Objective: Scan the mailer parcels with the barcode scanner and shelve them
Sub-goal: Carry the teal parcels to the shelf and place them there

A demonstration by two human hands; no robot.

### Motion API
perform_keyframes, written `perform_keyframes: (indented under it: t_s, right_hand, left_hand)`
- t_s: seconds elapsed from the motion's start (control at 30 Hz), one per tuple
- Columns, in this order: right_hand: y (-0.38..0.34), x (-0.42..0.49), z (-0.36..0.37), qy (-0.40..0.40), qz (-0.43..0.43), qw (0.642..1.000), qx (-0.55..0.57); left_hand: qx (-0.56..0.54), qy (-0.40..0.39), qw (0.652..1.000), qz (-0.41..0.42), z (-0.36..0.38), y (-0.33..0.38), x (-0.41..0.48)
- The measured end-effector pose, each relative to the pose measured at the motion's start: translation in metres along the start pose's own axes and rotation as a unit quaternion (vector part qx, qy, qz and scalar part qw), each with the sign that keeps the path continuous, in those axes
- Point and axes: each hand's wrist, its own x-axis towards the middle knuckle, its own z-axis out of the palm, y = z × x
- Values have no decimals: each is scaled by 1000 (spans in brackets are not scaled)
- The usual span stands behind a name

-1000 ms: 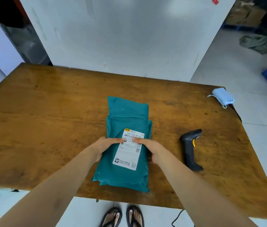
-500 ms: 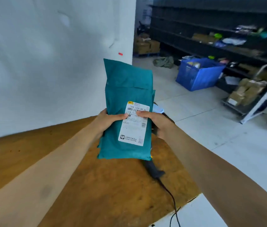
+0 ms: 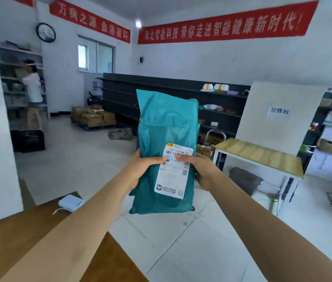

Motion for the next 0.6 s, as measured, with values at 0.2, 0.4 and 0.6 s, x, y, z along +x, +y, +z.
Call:
perform_keyframes:
  t_s: [0.2,0.4,0.6]
  right_hand:
    - [-39,64,-134,11,-25,999,37]
    - [-55,176,-178,-32,-38,998,47]
    - [-82,321,-165,-70,-77,994,45]
  left_hand:
    - [18,-19,1000,16,125,1,100]
    - [34,26,998,40,156,1,205]
    - [57,61,993,78,127,21,330]
